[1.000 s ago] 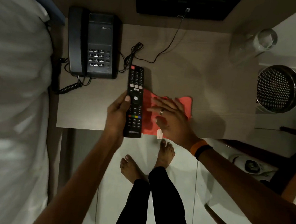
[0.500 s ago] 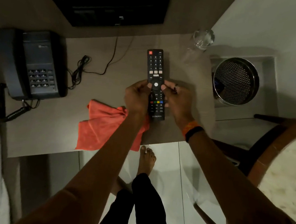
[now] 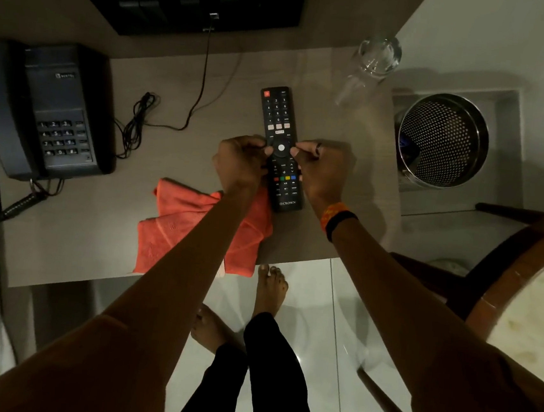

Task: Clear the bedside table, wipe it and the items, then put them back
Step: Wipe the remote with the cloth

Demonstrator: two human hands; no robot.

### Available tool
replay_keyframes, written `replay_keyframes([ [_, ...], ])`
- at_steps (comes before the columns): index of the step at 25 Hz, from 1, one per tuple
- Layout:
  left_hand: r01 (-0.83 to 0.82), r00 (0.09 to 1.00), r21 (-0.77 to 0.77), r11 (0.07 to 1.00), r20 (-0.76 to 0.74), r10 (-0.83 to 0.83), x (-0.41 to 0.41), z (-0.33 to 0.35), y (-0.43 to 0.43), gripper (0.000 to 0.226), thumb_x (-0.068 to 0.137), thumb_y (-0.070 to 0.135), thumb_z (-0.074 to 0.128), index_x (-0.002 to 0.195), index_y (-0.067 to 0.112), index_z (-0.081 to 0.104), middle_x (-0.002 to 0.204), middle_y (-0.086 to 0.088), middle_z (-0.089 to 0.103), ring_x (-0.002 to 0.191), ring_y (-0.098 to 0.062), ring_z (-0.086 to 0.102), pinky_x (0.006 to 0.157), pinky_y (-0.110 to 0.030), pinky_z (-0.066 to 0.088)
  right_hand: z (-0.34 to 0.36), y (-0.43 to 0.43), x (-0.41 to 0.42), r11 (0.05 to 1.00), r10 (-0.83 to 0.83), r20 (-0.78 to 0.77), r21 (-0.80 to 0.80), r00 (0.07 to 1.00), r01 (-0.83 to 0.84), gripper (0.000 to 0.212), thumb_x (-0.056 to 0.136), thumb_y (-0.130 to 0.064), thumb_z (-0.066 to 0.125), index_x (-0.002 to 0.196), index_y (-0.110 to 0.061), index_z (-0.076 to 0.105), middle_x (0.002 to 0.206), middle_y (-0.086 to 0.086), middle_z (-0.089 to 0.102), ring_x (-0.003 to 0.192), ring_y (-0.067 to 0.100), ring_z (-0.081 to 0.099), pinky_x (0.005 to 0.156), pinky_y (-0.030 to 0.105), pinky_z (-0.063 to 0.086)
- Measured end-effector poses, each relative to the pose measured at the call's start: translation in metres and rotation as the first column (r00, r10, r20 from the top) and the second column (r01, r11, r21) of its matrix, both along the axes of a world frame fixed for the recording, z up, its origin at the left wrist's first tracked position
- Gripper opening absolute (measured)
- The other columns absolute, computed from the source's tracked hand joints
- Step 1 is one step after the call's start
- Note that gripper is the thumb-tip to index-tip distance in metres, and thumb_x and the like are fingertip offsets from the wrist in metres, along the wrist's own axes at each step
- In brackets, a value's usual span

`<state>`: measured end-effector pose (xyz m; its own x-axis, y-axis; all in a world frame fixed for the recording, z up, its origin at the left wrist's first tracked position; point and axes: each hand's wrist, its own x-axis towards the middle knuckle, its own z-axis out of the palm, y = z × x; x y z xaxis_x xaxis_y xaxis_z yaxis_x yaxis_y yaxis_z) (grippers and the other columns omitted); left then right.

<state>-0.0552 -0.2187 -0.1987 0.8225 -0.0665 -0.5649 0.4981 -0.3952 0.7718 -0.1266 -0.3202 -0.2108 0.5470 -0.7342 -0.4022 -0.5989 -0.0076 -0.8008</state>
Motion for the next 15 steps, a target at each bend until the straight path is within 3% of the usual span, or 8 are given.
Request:
replay_keyframes([
  [2,0.037,0.998,-0.035,0.999,0.044,-0.036,0.001,0.008,0.014,0.009,0.087,0.001,0.072,0.092,0.008,0.072,0.092,-0.006,0.073,0.078,-0.019,0.070,0.054,-0.023,0.058,0.007,0.010,-0.005,0.993,0.008,0.047,-0.117,0.999,-0.003,0.024,0.093,-0.013,0.067,0.111,0.002,0.071,0.108,0.018,0.074,0.099,0.028,0.072,0.089,0.047,0.060],
  [4,0.253,0.941,0.078,0.964,0.211,-0.264,-0.003,0.022,0.045,0.011,0.090,0.007,0.070,0.100,0.009,0.074,0.098,-0.003,0.074,0.088,-0.018,0.070,0.072,-0.030,0.060,0.019,0.029,-0.018,0.939,0.120,0.075,-0.332,0.990,-0.088,0.028,0.097,-0.022,0.058,0.114,-0.003,0.070,0.115,0.017,0.070,0.108,0.026,0.067,0.099,0.038,0.055],
  [6,0.455,0.747,0.301,0.838,0.384,-0.543,-0.010,0.035,0.091,0.018,0.093,0.010,0.065,0.108,0.007,0.073,0.108,-0.008,0.072,0.099,-0.025,0.067,0.087,-0.034,0.053,0.035,0.060,-0.035,0.814,0.332,0.073,-0.526,0.940,-0.247,0.030,0.101,-0.025,0.052,0.119,-0.008,0.069,0.125,0.014,0.064,0.118,0.025,0.058,0.108,0.027,0.044],
  [8,0.545,0.485,0.521,0.658,0.444,-0.753,-0.016,0.039,0.143,0.028,0.093,0.019,0.061,0.117,0.008,0.070,0.120,-0.013,0.067,0.111,-0.032,0.060,0.093,-0.038,0.048,0.042,0.096,-0.051,0.601,0.611,-0.053,-0.618,0.790,-0.506,0.037,0.102,-0.033,0.048,0.129,-0.014,0.065,0.140,0.013,0.058,0.130,0.028,0.050,0.113,0.038,0.037],
  [10,0.596,0.266,0.674,0.436,0.346,-0.900,-0.021,0.029,0.191,0.053,0.088,0.040,0.070,0.135,0.016,0.061,0.141,-0.012,0.056,0.129,-0.035,0.050,0.103,-0.047,0.046,0.030,0.122,-0.067,0.328,0.767,-0.320,-0.549,0.556,-0.768,0.051,0.099,-0.048,0.047,0.144,-0.024,0.052,0.158,0.011,0.040,0.146,0.031,0.033,0.121,0.050,0.025],
  [12,0.627,0.126,0.750,0.208,0.166,-0.978,-0.028,0.013,0.221,0.080,0.077,0.051,0.079,0.146,0.022,0.050,0.152,-0.014,0.045,0.140,-0.040,0.041,0.106,-0.056,0.044,0.009,0.134,-0.082,0.160,0.761,-0.496,-0.481,0.418,-0.862,0.056,0.095,-0.051,0.046,0.147,-0.032,0.046,0.163,0.007,0.033,0.152,0.034,0.025,0.122,0.056,0.019],
  [13,0.630,0.096,0.761,0.156,0.123,-0.988,-0.030,0.005,0.228,0.083,0.074,0.048,0.082,0.145,0.022,0.051,0.151,-0.014,0.047,0.138,-0.041,0.043,0.104,-0.056,0.046,0.003,0.137,-0.085,0.136,0.749,-0.518,-0.489,0.412,-0.862,0.052,0.094,-0.047,0.045,0.143,-0.033,0.050,0.159,0.006,0.040,0.150,0.034,0.031,0.121,0.057,0.023],
  [15,0.622,0.114,0.762,0.180,0.139,-0.984,-0.033,-0.003,0.227,0.072,0.071,0.032,0.088,0.137,0.022,0.060,0.142,-0.011,0.055,0.128,-0.038,0.052,0.096,-0.050,0.054,-0.003,0.140,-0.085,0.161,0.741,-0.476,-0.558,0.473,-0.814,0.040,0.095,-0.035,0.044,0.129,-0.029,0.064,0.144,0.003,0.058,0.137,0.033,0.049,0.115,0.054,0.036],
])
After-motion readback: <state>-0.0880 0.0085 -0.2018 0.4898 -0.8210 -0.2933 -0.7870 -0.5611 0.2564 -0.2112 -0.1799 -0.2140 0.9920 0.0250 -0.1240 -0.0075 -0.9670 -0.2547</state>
